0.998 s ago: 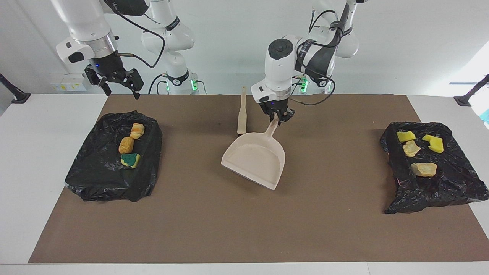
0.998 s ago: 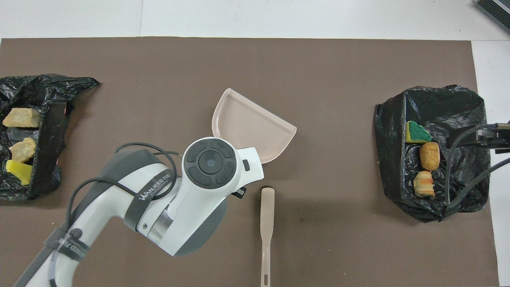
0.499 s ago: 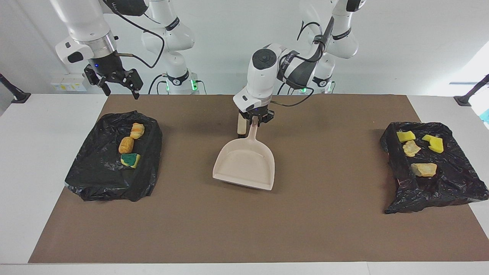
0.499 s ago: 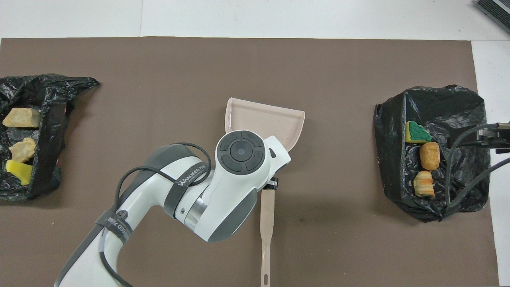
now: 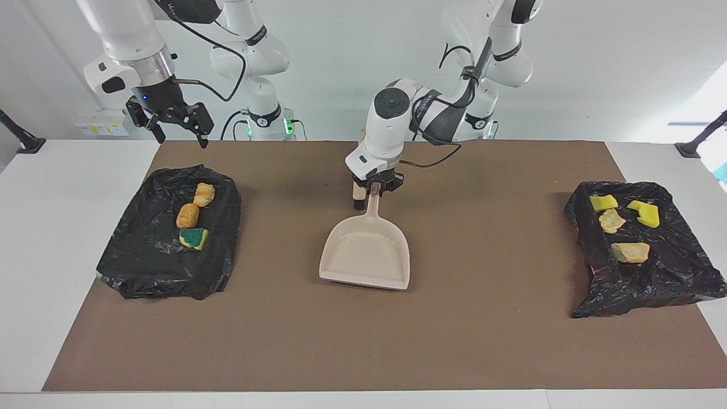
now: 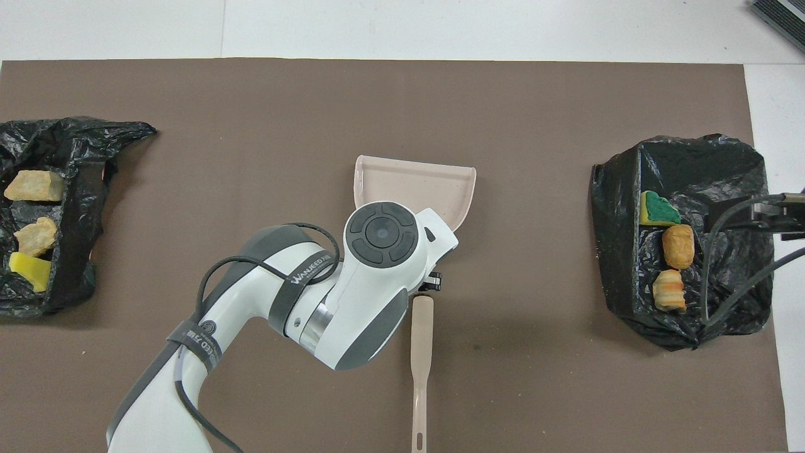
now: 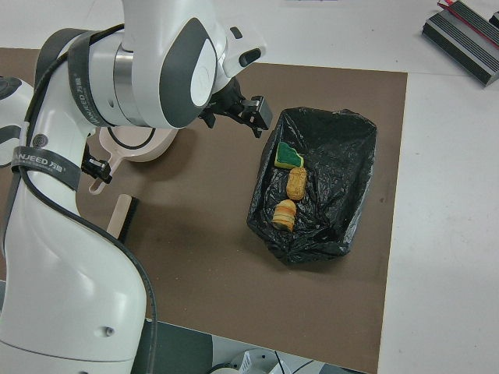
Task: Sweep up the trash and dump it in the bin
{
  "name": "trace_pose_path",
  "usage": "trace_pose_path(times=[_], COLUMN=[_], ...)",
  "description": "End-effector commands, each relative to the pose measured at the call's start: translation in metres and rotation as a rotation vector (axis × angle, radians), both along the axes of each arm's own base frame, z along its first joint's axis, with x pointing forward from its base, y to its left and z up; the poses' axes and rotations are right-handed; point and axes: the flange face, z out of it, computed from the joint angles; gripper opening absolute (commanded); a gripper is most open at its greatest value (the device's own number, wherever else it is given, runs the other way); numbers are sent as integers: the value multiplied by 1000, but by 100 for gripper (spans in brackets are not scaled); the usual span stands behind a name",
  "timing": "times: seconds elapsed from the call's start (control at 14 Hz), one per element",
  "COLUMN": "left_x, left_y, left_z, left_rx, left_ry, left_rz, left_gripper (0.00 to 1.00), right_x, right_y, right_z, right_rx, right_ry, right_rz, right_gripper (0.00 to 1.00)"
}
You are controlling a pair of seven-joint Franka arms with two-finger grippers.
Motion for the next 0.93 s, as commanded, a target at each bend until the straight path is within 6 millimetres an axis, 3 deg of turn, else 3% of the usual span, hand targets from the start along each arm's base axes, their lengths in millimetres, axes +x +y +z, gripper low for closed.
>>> trace_pose_path(times=[0.0,0.07,0.14,0.36,0.5,0.86], left_x=[3,3,3,14,31,98], left_y=[-9,-9,-7,10,39,128], left_z=[-14,-14,-18,-1,19,45], left_rx=[-11,-11,-7,-9,-11,-44], left_ry=[-5,-5,-2,-9,-8,-57], left_rz=[48,47,38,58,107,186], left_gripper=[0,12,99,100,100,100], right_x=[-3,-3,-3,-3,-3,-3], right_y=[-1,-1,-1,-1,0,-1], right_z=[2,2,2,2,2,2], right_rx=[1,1,1,1,0,1], right_ry=[-8,-9,-8,-9,-9,-9], right_rz=[16,16,16,16,18,16], right_gripper=[100,100,100,100,100,100])
